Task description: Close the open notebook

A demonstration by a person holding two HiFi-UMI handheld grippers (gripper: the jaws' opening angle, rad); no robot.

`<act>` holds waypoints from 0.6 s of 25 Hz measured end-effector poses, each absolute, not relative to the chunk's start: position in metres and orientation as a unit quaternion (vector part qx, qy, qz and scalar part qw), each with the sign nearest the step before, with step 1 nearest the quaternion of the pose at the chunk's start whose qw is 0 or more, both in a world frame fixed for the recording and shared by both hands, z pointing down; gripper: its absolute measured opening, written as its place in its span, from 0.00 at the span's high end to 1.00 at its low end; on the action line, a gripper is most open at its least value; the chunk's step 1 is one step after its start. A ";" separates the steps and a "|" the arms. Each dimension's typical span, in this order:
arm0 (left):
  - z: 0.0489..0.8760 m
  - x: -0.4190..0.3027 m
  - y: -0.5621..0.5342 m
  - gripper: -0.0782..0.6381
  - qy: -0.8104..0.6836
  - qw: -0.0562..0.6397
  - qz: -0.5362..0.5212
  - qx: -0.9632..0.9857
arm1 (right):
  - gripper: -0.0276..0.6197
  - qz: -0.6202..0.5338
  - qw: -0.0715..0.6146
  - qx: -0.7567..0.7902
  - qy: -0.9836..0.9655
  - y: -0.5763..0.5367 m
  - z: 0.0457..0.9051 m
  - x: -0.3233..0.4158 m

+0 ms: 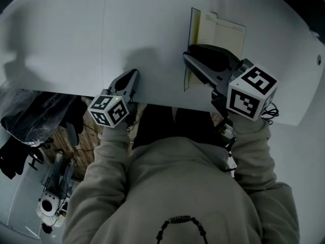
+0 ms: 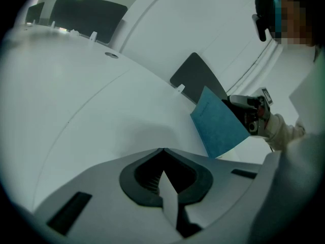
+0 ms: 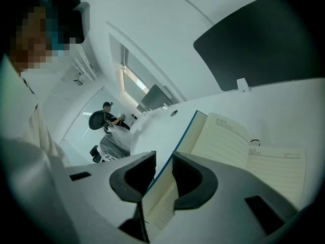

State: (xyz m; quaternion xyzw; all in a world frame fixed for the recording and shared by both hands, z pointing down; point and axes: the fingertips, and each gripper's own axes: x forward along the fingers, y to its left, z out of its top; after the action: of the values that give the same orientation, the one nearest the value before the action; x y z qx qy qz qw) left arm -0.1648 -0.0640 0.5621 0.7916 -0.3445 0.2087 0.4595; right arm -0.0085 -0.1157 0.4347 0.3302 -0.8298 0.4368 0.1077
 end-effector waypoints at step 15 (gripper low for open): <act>0.569 -0.193 -0.062 0.89 -0.358 0.472 0.192 0.782 | 0.80 0.454 0.094 0.295 -0.835 -0.134 0.468 -0.065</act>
State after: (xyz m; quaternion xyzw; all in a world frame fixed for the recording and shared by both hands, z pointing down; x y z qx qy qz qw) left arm -0.1929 -0.0620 0.5695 0.7825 -0.3582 0.1916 0.4719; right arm -0.0654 -0.1338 0.4681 0.2946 -0.8354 0.4543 0.0945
